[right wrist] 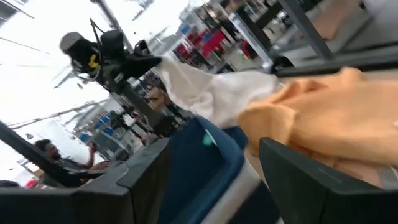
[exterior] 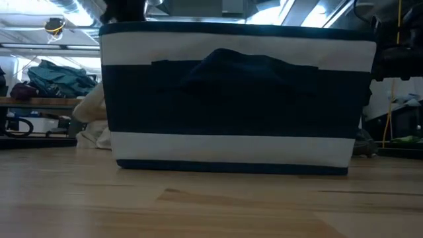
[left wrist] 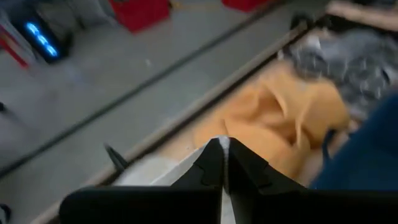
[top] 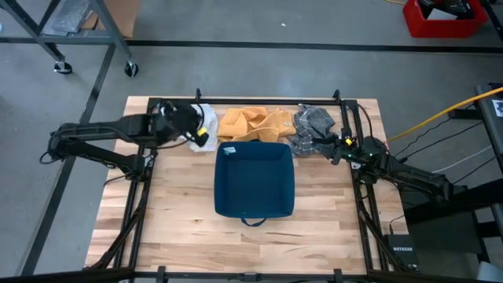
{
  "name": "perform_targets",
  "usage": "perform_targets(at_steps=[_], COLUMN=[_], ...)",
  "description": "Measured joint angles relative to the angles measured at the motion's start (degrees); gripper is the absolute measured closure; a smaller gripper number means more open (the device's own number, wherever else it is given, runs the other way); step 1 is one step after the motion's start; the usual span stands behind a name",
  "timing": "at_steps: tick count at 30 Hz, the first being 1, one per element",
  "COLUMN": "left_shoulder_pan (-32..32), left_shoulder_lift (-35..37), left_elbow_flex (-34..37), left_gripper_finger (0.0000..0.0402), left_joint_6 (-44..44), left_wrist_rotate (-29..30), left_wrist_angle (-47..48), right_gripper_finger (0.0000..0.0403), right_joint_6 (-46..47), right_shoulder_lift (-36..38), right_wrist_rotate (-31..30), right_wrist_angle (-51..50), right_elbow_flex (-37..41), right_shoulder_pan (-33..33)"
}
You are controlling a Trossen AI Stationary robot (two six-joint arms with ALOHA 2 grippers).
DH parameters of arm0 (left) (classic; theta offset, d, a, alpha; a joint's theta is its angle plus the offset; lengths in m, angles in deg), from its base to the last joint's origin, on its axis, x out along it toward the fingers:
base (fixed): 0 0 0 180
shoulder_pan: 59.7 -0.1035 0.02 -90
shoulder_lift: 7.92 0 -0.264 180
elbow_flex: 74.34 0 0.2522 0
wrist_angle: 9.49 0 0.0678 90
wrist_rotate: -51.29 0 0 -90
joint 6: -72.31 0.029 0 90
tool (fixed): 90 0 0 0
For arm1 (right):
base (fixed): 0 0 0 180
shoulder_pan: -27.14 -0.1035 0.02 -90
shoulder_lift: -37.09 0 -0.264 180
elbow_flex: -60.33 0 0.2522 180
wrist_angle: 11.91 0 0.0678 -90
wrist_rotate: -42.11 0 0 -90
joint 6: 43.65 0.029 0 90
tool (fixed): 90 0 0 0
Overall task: Fold towel
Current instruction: Fold the white towel
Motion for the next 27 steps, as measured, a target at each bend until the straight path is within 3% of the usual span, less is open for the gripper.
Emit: perform_targets(at_steps=[5,14,19,23,27], left_shoulder_pan=[-3.0,-9.3,-11.1,-12.0,-12.8], left_shoulder_lift=[0.0,0.0,0.0,-0.3,-1.2], left_elbow_flex=[-7.3,-14.1,-15.1,-15.1,-15.1], left_gripper_finger=[0.0401,0.0401,0.0401,0.0402,0.0402], left_joint_6=[6.3,22.5,24.8,24.9,24.8], left_wrist_rotate=[3.9,4.1,4.0,2.9,2.4], left_wrist_angle=[-3.3,-27.4,-34.5,-36.9,-37.4], right_gripper_finger=[0.0155,0.0155,0.0155,0.0155,0.0155], right_joint_6=[-4.5,-14.0,-17.9,-20.7,-22.5], right_shoulder_lift=[0.0,0.0,-0.7,-5.6,-14.9], right_wrist_rotate=[-2.2,-11.8,-14.2,-16.0,-16.1], right_wrist_angle=[8.5,13.0,16.4,19.5,23.0], right_elbow_flex=[0.0,-2.3,-3.6,-4.9,-8.7], right_shoulder_pan=[0.0,0.0,0.0,0.0,0.0])
